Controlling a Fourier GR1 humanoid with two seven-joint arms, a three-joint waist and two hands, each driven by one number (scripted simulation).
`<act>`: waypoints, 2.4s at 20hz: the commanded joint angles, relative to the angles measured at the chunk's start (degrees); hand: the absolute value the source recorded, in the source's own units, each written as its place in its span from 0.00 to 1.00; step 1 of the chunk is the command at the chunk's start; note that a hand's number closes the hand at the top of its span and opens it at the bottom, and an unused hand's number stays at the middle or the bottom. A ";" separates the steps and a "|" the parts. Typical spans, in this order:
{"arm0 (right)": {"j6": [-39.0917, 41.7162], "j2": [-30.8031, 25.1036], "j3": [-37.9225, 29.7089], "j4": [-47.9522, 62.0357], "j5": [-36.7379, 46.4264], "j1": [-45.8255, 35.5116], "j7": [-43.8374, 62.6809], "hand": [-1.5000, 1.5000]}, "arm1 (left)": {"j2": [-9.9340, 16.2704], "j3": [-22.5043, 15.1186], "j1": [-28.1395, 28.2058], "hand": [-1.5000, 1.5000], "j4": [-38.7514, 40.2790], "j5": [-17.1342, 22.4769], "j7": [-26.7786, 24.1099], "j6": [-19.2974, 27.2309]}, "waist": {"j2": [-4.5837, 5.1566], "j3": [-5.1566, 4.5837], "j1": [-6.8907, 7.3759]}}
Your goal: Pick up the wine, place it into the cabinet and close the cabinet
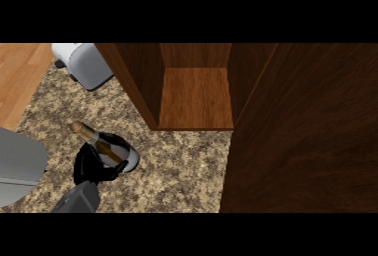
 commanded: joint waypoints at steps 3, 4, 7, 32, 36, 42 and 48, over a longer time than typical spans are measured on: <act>0.89 -0.45 0.49 -6.90 -3.80 4.37 2.06 0.00 | -3.27 -2.63 5.61 1.00 -10.41 1.27 1.47 -1.79 | -0.27 0.02 0.55; 0.08 -0.77 -1.76 -3.43 -3.42 0.29 2.00 0.00 | -3.50 -3.04 5.75 1.00 -11.21 1.67 2.19 -4.10 | -0.13 -0.01 0.54; 0.84 -1.36 -4.05 -4.66 -6.44 1.55 2.26 0.00 | -5.10 -5.59 7.96 1.00 -16.92 1.54 6.95 -3.06 | -0.20 0.02 0.61; 2.15 -0.74 -4.06 -1.12 -6.30 -0.14 1.09 0.00 | -8.15 -43.02 18.93 1.00 -58.26 19.53 24.31 35.13 | 0.08 -0.06 0.03; 5.00 -0.93 -5.51 -2.29 -7.58 5.43 -2.52 0.00 | -8.15 -45.86 17.99 1.00 -51.58 21.68 17.30 36.66 | 0.10 -0.06 -0.20; 3.94 -2.03 -6.52 -3.51 -9.69 2.44 1.98 0.00 | -8.15 -47.81 10.89 1.00 -41.32 28.00 12.34 36.91 | 0.13 -0.08 -0.32; 2.22 1.20 -0.58 0.54 -2.91 0.62 -1.43 0.00 | -8.15 -50.80 0.88 1.00 -33.34 36.50 6.52 37.74 | 0.21 -0.10 -0.67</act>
